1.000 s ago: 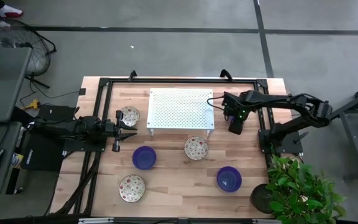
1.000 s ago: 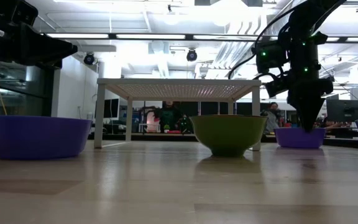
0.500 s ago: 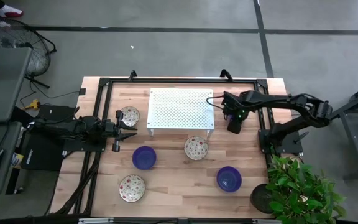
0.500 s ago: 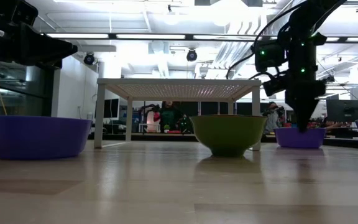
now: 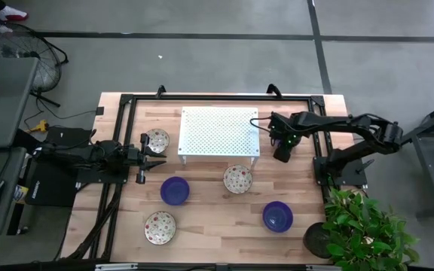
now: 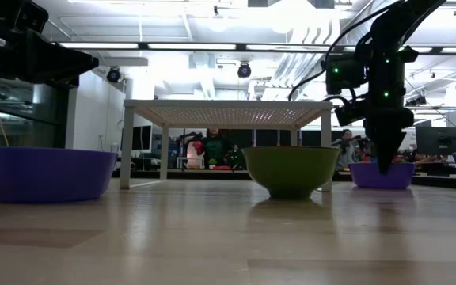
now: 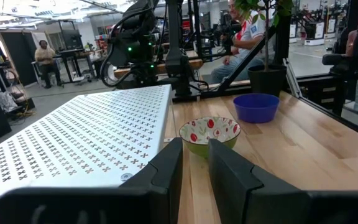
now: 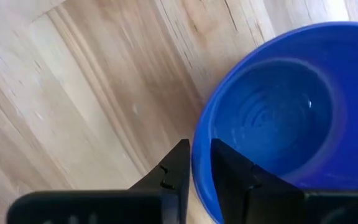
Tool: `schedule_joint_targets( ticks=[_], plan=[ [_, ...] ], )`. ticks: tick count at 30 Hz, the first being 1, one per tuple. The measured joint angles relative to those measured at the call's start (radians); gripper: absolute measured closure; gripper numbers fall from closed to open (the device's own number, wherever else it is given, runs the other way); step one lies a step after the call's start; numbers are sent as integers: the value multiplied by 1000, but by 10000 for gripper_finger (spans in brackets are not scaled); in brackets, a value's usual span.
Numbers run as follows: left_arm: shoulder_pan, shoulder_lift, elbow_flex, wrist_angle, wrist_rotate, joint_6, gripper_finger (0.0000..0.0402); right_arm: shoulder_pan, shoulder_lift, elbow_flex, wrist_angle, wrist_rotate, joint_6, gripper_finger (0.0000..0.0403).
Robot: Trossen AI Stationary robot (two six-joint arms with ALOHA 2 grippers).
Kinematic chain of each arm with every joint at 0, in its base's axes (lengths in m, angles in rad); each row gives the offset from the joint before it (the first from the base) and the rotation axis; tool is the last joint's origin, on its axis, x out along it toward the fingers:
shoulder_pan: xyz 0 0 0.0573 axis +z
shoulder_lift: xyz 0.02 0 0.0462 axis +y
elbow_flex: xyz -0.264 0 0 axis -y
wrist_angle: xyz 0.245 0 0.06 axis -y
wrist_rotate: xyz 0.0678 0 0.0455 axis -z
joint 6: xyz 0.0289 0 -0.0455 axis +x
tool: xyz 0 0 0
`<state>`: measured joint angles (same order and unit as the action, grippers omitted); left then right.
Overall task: Pick & Place Mini bowls
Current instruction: Put the top right blue bowl on the shelf
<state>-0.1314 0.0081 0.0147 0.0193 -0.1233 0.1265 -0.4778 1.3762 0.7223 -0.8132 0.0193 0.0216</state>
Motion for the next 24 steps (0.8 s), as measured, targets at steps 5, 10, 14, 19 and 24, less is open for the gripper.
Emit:
schedule_joint_targets(
  ticks=[5, 10, 14, 19, 24],
  plan=[
    [0, 0, 0, 0, 0, 0, 330, 0, 0, 0, 2, 2, -2, 394],
    [0, 0, 0, 0, 0, 0, 330, 0, -1, 0, 1, 4, -3, 393],
    [0, 0, 0, 0, 0, 0, 330, 0, -1, 0, 0, 10, -3, 399],
    [0, 0, 0, 0, 0, 0, 330, 0, -2, 5, -6, 11, -3, 401],
    [0, 0, 0, 0, 0, 0, 330, 0, -7, 51, -81, 36, 4, 402]
  ],
)
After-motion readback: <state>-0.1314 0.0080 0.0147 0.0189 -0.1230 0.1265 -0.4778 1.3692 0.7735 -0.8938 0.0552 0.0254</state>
